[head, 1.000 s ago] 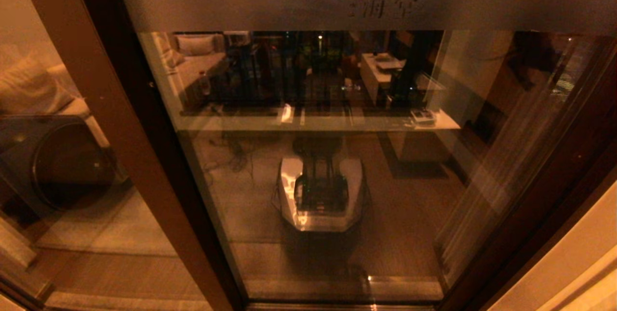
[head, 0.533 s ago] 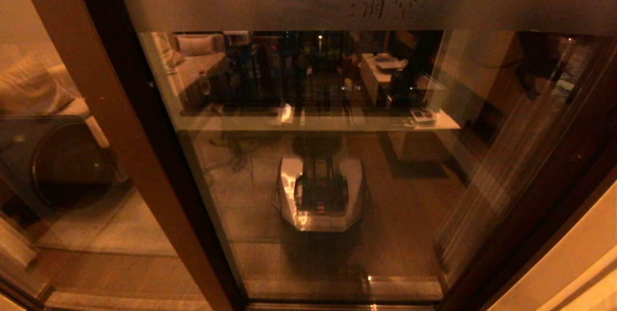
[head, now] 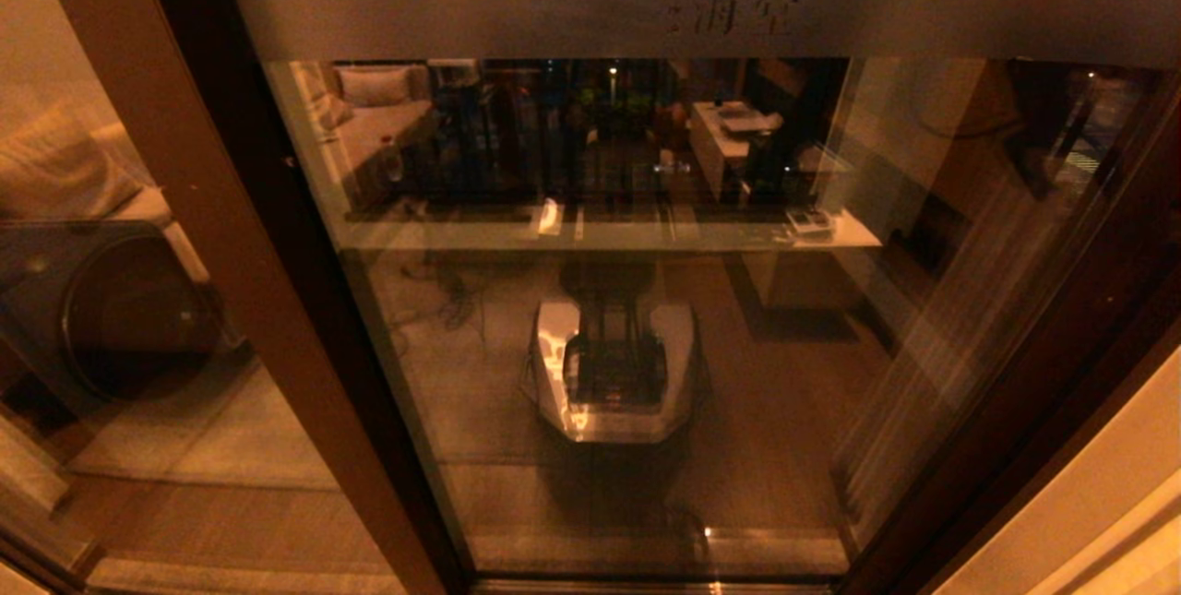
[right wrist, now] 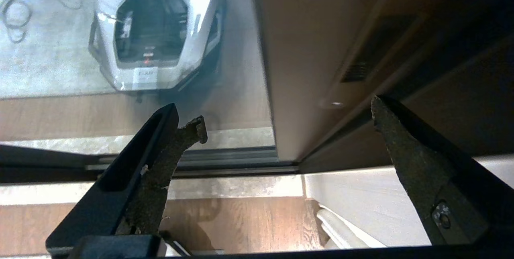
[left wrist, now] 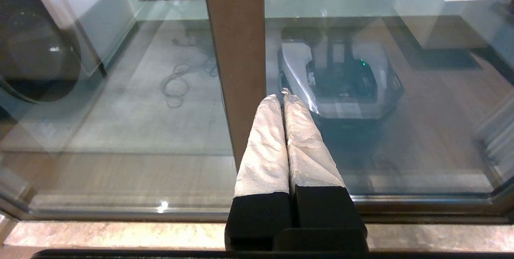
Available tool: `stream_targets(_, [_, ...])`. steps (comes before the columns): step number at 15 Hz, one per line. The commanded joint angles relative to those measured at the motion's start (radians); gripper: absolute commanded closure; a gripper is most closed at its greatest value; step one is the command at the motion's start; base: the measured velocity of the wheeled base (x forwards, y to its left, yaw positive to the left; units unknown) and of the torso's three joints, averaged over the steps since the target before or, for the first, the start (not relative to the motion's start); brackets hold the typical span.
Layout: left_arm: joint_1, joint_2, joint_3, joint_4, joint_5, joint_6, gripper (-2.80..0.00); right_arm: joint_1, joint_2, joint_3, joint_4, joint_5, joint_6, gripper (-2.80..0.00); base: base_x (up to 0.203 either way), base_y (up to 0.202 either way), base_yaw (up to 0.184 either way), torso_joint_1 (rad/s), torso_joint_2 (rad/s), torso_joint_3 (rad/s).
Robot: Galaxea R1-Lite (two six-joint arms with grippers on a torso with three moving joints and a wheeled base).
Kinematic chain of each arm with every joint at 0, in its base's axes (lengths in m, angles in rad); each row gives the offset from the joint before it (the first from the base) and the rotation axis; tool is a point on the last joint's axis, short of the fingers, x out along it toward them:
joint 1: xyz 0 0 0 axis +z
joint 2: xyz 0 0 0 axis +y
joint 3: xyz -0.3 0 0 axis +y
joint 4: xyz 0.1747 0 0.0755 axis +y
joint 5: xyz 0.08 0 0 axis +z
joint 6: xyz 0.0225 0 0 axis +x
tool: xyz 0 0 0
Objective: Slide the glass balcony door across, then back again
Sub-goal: Open the slid door
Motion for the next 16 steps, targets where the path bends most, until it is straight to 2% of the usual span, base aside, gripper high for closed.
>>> stream_targets(1, [0.0, 0.001, 0.0, 0.0, -0.001, 0.0, 0.0, 0.012, 0.002, 0.001, 0.002, 0.003, -0.001, -2.8, 0.0, 0.0, 0.0, 0.0, 0.0, 0.0])
stream_targets(7, [0.0, 0.001, 0.0, 0.0, -0.001, 0.0, 0.0, 0.04, 0.005, -0.004, 0.0, -0.004, -0.001, -2.8, 0.0, 0.0, 0.0, 0.0, 0.0, 0.0])
stream_targets(16, [0.0, 0.001, 0.0, 0.0, -0.001, 0.0, 0.0, 0.033, 0.028, -0.039, -0.009, -0.029, 0.001, -2.8, 0.0, 0.0, 0.0, 0.0, 0.0, 0.0])
